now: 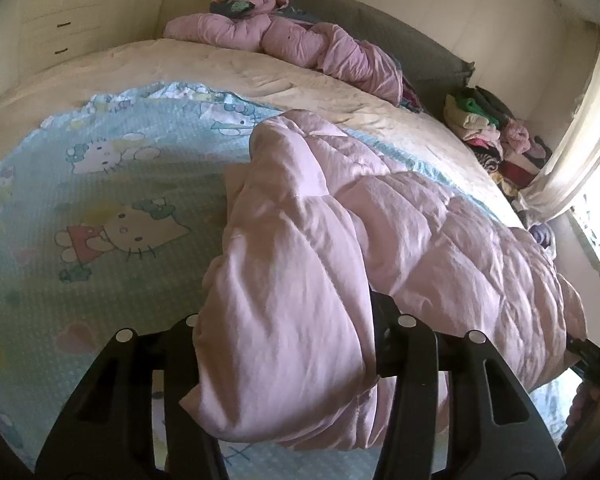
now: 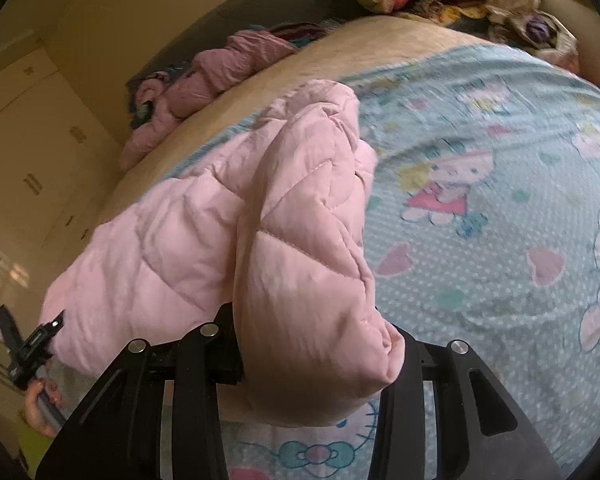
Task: Fold large clothes
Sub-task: 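Lift the jacket side with both tools and fold it over the bundle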
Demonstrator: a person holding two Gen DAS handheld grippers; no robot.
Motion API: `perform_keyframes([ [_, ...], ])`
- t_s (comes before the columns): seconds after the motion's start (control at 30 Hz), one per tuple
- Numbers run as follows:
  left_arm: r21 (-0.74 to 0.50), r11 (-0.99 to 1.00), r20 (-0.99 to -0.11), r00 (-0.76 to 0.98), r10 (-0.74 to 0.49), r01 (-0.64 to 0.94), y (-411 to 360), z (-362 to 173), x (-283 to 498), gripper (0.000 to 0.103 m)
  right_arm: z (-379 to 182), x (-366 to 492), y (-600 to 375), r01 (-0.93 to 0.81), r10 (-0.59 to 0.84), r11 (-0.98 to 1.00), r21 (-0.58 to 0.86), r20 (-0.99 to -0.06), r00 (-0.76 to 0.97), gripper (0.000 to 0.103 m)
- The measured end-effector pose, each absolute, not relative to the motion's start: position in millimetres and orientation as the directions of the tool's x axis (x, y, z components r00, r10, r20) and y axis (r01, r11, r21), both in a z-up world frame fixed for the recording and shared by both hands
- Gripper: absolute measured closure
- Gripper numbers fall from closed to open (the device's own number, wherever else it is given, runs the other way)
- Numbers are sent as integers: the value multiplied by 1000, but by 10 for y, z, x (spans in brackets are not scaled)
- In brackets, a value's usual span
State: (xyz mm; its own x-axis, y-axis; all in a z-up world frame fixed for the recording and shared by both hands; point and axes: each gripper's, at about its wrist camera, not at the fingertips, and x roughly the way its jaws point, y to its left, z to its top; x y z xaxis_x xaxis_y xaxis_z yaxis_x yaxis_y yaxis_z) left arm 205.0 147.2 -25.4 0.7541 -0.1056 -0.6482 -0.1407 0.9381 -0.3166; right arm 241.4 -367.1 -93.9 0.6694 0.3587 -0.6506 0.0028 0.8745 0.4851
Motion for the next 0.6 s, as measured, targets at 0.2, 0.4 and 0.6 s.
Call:
perform_keyframes([
  [0.2,-290,947,-654,752,-88,-141,1427,-270,2108,62,-1075,2534,-3700,29,351,870,492,-659,665,66],
  [0.4,-274,952,-658,749,-80,-139,1406,-287,2121,62,-1107,2527,-3709,30,346,871,491,-653,673,66],
  [0.6,-256,956,-662,747,-64,-145,1377,-302,2118,60,-1116,2527,-3720,48,342,867,495,-662,667,61],
])
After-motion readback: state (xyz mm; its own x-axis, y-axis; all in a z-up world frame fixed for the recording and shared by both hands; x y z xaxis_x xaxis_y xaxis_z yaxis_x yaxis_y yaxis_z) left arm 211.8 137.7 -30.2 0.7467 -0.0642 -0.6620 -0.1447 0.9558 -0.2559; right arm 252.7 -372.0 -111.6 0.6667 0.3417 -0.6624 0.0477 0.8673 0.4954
